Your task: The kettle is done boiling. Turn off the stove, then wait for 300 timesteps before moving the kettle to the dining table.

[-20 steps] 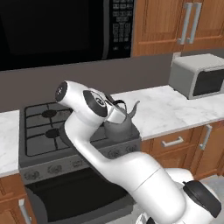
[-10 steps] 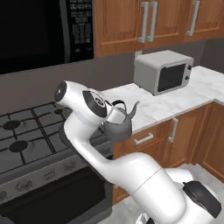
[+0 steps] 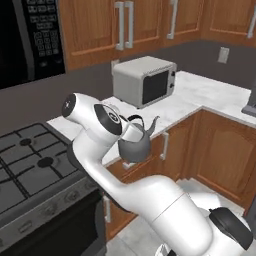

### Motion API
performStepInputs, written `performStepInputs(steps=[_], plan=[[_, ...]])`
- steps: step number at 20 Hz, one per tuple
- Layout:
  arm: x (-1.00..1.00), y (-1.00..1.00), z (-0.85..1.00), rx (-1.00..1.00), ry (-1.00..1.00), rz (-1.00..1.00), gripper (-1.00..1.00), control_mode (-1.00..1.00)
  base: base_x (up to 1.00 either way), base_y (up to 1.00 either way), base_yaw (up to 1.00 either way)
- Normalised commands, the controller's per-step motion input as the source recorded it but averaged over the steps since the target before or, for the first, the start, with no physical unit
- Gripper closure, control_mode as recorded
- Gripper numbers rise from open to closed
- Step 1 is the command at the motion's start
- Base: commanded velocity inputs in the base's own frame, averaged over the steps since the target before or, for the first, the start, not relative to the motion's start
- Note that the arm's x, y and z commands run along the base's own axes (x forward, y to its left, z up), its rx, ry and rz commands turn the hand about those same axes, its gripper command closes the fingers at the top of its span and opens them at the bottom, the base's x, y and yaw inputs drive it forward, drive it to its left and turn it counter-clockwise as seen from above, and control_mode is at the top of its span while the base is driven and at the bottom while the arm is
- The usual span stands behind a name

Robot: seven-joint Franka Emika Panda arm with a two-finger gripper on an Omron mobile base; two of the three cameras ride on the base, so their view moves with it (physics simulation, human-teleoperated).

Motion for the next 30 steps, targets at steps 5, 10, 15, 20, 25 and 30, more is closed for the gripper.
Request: performStepInputs(steps=[5, 10, 15, 20, 25, 30], plan=[[0.00, 0.00, 0.00, 0.00, 0.00, 0.00, 1.00, 1.00, -0.06, -0.39, -0.42], [0.00, 0.00, 0.00, 0.00, 0.00, 0.00, 1.00, 1.00, -0.07, -0.40, -0.44], [0.00, 0.00, 0.00, 0.00, 0.00, 0.00, 1.00, 1.00, -0.19, -0.35, -0.47], [0.00, 0.00, 0.00, 0.00, 0.00, 0.00, 1.00, 1.00, -0.36, -0.28, -0.49], [0.00, 0.00, 0.00, 0.00, 0.00, 0.00, 1.00, 1.00, -0.40, -0.21, -0.50], [0.00, 0.00, 0.00, 0.00, 0.00, 0.00, 1.00, 1.00, -0.36, -0.20, -0.50]])
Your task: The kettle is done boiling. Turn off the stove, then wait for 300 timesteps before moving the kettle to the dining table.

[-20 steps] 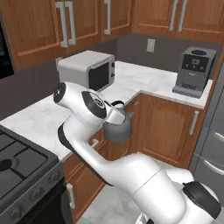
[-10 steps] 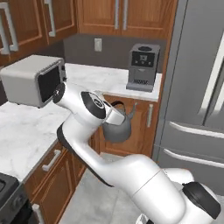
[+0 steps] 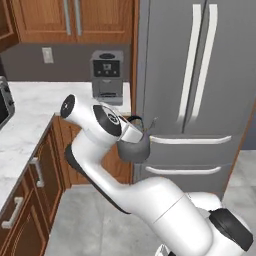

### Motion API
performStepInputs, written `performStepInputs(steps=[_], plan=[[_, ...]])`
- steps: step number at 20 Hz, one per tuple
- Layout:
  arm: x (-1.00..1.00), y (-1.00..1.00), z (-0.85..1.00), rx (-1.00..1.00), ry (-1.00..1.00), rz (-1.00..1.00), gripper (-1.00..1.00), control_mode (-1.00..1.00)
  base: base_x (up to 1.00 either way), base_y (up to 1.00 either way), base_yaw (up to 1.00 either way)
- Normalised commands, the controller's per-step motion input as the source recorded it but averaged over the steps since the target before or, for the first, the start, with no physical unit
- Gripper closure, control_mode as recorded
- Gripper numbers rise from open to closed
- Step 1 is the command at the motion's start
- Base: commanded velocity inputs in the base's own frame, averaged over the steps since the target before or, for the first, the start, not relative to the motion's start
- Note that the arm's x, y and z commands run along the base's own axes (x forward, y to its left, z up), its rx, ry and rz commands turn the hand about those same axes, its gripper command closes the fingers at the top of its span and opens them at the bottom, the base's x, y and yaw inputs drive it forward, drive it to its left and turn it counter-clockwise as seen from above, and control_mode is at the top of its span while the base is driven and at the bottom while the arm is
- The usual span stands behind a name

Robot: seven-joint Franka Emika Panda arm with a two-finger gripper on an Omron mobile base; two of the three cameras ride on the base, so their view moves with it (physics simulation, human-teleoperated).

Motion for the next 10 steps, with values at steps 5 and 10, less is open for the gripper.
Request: performStepInputs(steps=[5, 10], plan=[[0.00, 0.00, 0.00, 0.00, 0.00, 0.00, 1.00, 1.00, -0.33, -0.19, -0.50], [0.00, 0.00, 0.00, 0.00, 0.00, 0.00, 1.00, 1.00, -0.29, -0.19, -0.50]])
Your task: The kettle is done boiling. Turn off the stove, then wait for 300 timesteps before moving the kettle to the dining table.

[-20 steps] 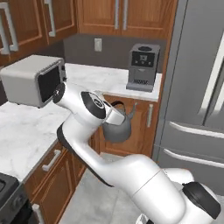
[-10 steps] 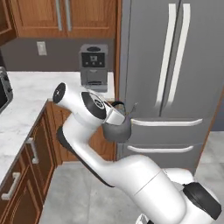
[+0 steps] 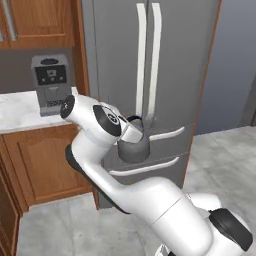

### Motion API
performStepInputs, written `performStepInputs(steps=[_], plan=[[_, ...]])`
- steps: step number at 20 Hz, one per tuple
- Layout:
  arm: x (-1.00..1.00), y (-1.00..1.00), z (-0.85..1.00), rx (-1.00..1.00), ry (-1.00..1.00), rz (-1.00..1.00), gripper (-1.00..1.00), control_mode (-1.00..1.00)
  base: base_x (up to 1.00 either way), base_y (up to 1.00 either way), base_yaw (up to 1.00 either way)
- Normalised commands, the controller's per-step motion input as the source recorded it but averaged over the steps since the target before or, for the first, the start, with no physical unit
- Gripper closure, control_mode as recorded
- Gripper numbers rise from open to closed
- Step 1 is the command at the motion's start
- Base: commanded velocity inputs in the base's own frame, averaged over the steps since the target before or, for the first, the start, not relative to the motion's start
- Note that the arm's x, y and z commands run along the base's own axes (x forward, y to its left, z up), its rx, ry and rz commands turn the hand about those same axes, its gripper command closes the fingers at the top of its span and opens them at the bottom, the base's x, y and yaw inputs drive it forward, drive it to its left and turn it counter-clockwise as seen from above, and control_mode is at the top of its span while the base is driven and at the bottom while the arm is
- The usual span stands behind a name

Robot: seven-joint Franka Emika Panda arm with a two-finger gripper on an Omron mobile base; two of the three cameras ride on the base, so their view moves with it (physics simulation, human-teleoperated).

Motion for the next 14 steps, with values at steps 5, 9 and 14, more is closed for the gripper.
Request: performStepInputs(steps=[5, 9, 14], plan=[[0.00, 0.00, 0.00, 0.00, 0.00, 0.00, 1.00, 1.00, -0.27, -0.18, -0.50], [0.00, 0.00, 0.00, 0.00, 0.00, 0.00, 1.00, 1.00, -0.26, -0.17, -0.50], [0.00, 0.00, 0.00, 0.00, 0.00, 0.00, 1.00, 1.00, -0.22, -0.16, -0.50]])
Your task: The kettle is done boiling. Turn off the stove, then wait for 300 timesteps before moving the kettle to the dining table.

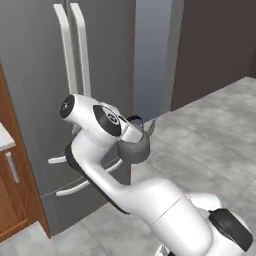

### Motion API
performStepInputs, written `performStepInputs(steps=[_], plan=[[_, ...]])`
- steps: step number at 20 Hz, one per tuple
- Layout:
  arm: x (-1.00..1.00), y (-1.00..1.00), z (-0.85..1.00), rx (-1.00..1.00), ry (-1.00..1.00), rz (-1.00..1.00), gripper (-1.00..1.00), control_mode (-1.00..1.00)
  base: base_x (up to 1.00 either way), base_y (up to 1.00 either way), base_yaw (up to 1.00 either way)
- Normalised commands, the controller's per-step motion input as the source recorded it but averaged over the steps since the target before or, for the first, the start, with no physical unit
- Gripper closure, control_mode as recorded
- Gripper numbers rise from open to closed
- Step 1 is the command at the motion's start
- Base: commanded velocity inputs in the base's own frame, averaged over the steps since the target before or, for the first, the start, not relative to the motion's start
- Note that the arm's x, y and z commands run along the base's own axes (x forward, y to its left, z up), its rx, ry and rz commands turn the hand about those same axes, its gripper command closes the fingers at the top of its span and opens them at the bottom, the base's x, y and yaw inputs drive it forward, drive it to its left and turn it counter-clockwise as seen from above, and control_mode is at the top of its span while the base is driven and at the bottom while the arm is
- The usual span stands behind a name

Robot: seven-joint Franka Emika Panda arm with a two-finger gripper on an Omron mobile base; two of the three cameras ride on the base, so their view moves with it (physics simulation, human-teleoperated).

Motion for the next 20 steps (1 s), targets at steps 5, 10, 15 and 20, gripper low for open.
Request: performStepInputs(steps=[5, 10, 15, 20], plan=[[0.00, 0.00, 0.00, 0.00, 0.00, 0.00, 1.00, 1.00, -0.17, -0.15, -0.49], [0.00, 0.00, 0.00, 0.00, 0.00, 0.00, 1.00, 1.00, -0.13, -0.13, -0.48], [0.00, 0.00, 0.00, 0.00, 0.00, 0.00, 1.00, 1.00, -0.09, -0.13, -0.48], [0.00, 0.00, 0.00, 0.00, 0.00, 0.00, 1.00, 1.00, -0.06, -0.13, -0.48]])
